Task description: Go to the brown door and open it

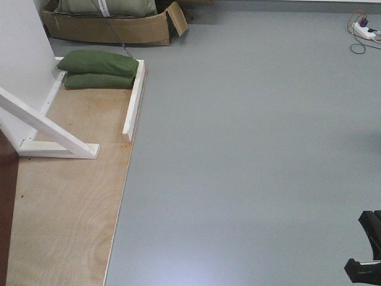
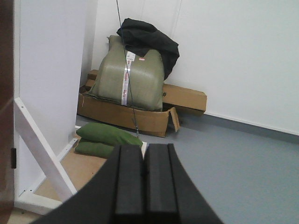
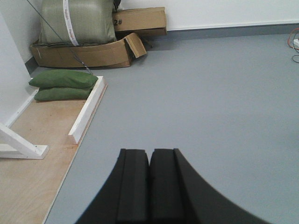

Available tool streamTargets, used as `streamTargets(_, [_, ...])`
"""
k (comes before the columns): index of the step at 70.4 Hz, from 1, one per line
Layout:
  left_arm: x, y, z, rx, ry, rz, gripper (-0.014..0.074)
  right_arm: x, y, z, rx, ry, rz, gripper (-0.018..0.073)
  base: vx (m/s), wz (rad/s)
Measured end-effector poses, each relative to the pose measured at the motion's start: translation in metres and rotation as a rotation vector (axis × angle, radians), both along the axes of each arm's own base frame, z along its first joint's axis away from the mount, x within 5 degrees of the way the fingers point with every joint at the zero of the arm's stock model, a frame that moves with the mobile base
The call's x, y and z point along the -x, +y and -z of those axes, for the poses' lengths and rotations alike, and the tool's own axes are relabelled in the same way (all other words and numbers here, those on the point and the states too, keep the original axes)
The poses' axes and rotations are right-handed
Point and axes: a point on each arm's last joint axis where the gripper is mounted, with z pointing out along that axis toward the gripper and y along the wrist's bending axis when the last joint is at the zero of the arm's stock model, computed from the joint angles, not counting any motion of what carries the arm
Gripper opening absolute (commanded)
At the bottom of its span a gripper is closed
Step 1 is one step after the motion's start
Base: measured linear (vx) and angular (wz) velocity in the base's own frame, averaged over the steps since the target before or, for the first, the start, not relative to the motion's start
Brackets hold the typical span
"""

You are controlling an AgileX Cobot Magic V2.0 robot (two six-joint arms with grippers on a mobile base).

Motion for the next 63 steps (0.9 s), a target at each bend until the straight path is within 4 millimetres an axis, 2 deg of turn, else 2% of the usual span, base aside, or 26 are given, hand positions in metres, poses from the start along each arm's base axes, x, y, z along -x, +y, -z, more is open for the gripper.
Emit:
streamTargets(27, [0.0000,0.0000,0.0001,0.000,0.001,0.000,0.0017,0.0000,0.0000,0.0000,0.000,0.000,0.000,0.0000,0.15,-0.06])
streamTargets(63, [0.0000,0.0000,0.0001,0.000,0.001,0.000,0.0017,0.0000,0.0000,0.0000,0.000,0.000,0.000,0.0000,0.01,-0.02])
